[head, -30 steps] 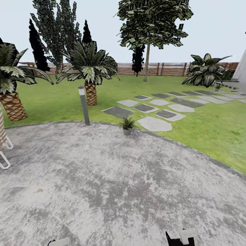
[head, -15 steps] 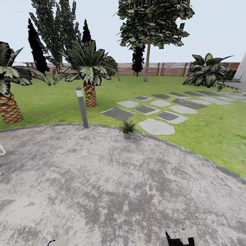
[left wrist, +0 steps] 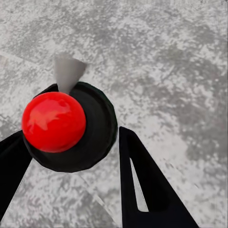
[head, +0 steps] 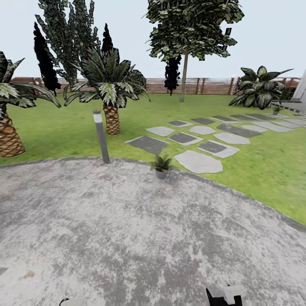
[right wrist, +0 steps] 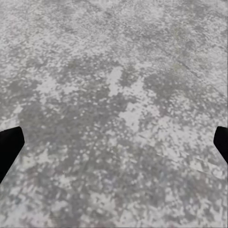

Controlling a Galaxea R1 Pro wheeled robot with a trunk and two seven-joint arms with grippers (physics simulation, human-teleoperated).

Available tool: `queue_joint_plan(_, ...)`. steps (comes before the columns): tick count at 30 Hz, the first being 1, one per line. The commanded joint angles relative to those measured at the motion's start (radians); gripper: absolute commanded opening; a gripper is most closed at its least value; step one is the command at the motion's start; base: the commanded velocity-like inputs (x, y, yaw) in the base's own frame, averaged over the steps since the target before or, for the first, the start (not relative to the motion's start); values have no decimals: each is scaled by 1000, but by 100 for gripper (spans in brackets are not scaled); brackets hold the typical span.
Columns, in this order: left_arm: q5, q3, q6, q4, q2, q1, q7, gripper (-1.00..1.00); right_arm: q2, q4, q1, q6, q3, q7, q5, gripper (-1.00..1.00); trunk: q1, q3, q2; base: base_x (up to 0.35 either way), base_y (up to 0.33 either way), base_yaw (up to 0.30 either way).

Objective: Pick up the pesticide atomizer in the garden and spray insectifuge to fully cover both potted plants in the garden.

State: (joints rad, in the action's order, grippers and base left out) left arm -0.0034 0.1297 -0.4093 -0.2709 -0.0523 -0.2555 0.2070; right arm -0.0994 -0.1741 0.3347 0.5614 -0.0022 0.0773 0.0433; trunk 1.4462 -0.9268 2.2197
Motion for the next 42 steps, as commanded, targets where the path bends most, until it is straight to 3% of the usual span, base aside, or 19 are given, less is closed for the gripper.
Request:
queue_joint_plan(1,-1,1,-3,1,0,-1,2,-100,0,1,1,3,-1,1,4,100,0,-1,0,339,97,0)
queue_joint_plan(42,0,1,-3,1,0,-1,2,-100,0,-1,1,3,-1,1,4,100,0,-1,0,339,99,0)
